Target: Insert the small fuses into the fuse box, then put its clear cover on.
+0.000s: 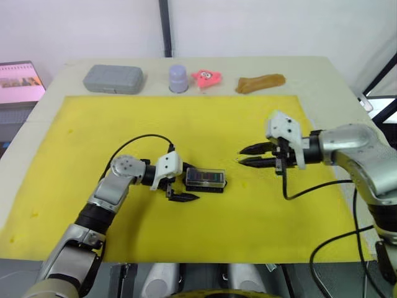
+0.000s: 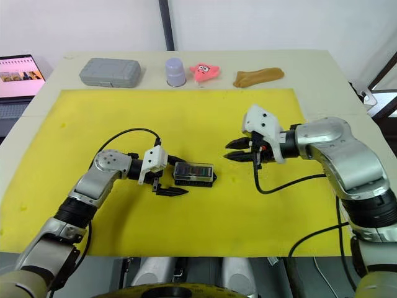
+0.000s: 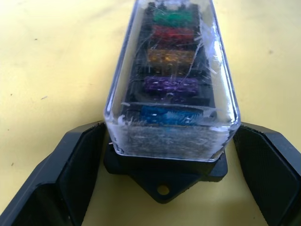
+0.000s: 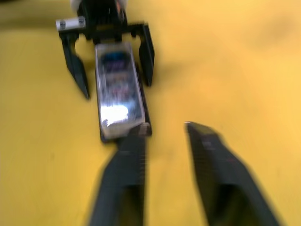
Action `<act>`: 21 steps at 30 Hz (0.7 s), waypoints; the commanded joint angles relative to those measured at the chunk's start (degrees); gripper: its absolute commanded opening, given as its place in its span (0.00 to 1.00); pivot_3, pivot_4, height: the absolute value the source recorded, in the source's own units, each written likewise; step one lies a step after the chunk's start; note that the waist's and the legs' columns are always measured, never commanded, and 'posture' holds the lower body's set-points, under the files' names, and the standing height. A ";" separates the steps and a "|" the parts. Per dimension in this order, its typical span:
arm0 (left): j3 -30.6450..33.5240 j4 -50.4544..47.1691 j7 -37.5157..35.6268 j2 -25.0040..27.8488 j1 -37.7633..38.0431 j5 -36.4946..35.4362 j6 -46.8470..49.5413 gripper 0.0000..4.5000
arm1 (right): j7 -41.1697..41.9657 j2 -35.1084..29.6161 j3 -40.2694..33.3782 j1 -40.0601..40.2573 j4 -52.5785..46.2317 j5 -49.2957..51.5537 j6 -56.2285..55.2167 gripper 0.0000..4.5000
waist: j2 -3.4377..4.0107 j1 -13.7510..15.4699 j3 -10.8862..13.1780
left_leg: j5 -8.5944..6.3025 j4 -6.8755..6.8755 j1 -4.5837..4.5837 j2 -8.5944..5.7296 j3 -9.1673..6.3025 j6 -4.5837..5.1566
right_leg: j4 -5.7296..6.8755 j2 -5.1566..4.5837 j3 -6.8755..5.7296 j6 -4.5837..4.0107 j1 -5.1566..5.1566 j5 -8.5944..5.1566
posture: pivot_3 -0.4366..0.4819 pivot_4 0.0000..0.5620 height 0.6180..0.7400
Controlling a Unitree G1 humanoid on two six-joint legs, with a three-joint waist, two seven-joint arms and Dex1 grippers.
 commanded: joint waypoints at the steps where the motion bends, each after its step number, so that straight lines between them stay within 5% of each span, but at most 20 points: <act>1: 0.52 -1.80 -1.14 3.68 1.89 0.62 0.44 1.00 | 1.58 -2.98 -2.48 0.55 -0.87 -0.83 -3.63 0.70 | 0.01 -0.25 0.01 | 0.00 -0.02 0.00 0.01 0.00 0.00 | 0.01 0.00 0.00 0.00 -0.03 0.00 | 0.48 0.27 0.93; 4: 4.08 -6.14 -1.79 8.76 4.76 -1.94 2.69 1.00 | 3.19 -5.77 -3.32 1.98 -0.22 -1.48 -5.98 0.99 | 0.01 -1.05 0.02 | 0.00 -0.09 -0.01 0.03 0.00 0.00 | 0.02 0.02 0.01 -0.01 -0.08 0.00 | 0.48 0.27 0.93; 13: 26.51 -26.38 1.85 25.56 15.24 -17.50 24.47 1.00 | 8.77 -12.62 -6.92 4.24 7.38 -3.55 -14.21 0.99 | 0.10 -0.71 0.27 | 0.02 -0.14 -0.19 0.06 0.08 -0.04 | 0.01 -0.05 0.05 -0.01 -0.27 0.00 | 0.48 0.27 0.93; 21: 42.84 -34.49 4.64 31.90 25.03 -23.72 34.76 1.00 | 11.63 -14.81 -8.19 3.12 12.50 -4.62 -18.44 0.99 | 0.32 -0.93 0.47 | 0.01 -0.17 -0.21 0.06 0.10 -0.04 | -0.01 -0.06 0.05 -0.02 -0.32 -0.01 | 0.48 0.27 0.93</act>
